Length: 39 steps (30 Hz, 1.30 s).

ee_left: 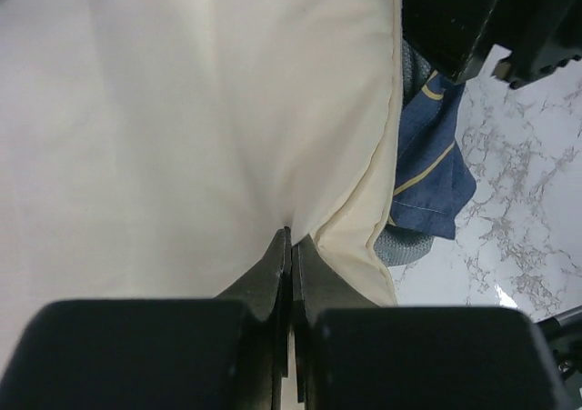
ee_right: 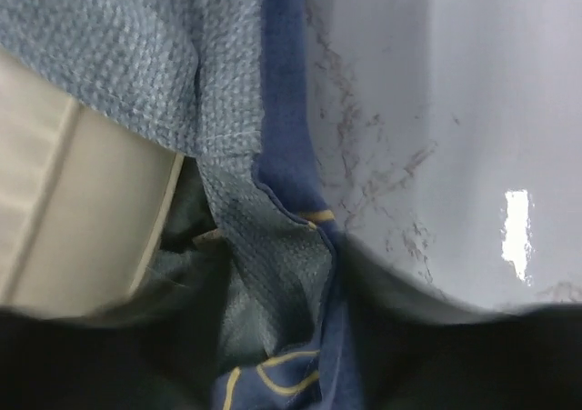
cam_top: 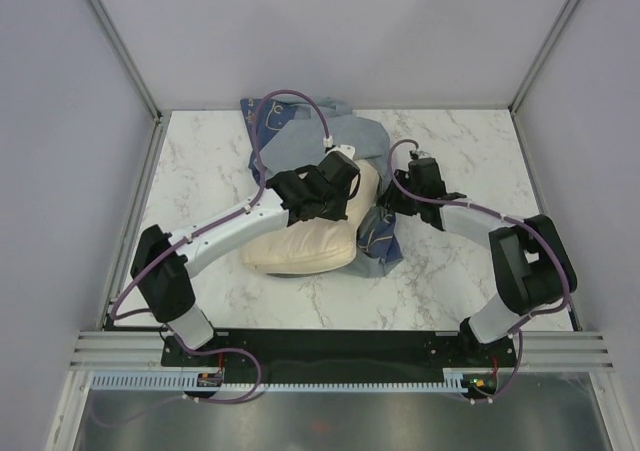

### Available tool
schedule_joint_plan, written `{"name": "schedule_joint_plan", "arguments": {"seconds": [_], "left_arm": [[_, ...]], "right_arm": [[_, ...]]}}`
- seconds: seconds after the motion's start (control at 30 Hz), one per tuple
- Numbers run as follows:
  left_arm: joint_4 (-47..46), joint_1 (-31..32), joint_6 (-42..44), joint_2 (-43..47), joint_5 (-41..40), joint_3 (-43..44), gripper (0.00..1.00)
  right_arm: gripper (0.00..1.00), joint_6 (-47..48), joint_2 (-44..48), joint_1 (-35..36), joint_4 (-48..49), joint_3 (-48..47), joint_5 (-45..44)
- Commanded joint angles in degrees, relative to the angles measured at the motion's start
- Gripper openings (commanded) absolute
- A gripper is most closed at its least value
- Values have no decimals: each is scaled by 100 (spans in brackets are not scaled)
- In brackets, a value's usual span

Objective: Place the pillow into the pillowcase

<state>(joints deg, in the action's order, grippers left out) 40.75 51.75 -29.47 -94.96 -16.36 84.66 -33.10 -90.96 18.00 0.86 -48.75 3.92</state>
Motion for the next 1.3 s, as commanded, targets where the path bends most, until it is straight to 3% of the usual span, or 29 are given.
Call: {"name": "schedule_joint_plan", "arguments": {"seconds": [0.0, 0.07, 0.3, 0.53, 0.77, 0.9, 1.03, 1.07, 1.13, 1.17, 1.27], "left_arm": [[-340, 37, 126, 355, 10, 138, 2], [-314, 46, 117, 294, 19, 217, 2], [-243, 248, 38, -584, -270, 1155, 2], [-217, 415, -190, -2244, -262, 2396, 2], [-199, 371, -340, -3098, -746, 3090, 2], [-217, 389, -313, -3082, -588, 3101, 3], [-252, 459, -305, -2153, -615, 2539, 25], [-261, 468, -209, -1950, -440, 2329, 44], [-252, 468, -59, -1615, -141, 2161, 59], [-217, 459, 29, -1257, 191, 1968, 68], [-226, 459, 56, -527, 737, 1433, 81]], "right_arm": [[39, -38, -185, 169, 502, -161, 214], [0, -222, 119, 247, 712, 188, 354], [0, -592, 1983, 1222, -260, 972, -23], [0, -794, 3241, 1311, -1060, 2175, 92], [0, -900, 4901, 1320, -2168, 2195, 135], [0, -724, 4816, 1320, -2600, 1879, -268], [0, -645, 4438, 1320, -2565, 1729, -498], [3, -636, 4420, 1311, -2547, 1729, -550], [13, -618, 4429, 1320, -2565, 1702, -629], [34, -592, 4429, 1303, -2608, 1685, -734], [51, -522, 4464, 1320, -2697, 1588, -867]]}}
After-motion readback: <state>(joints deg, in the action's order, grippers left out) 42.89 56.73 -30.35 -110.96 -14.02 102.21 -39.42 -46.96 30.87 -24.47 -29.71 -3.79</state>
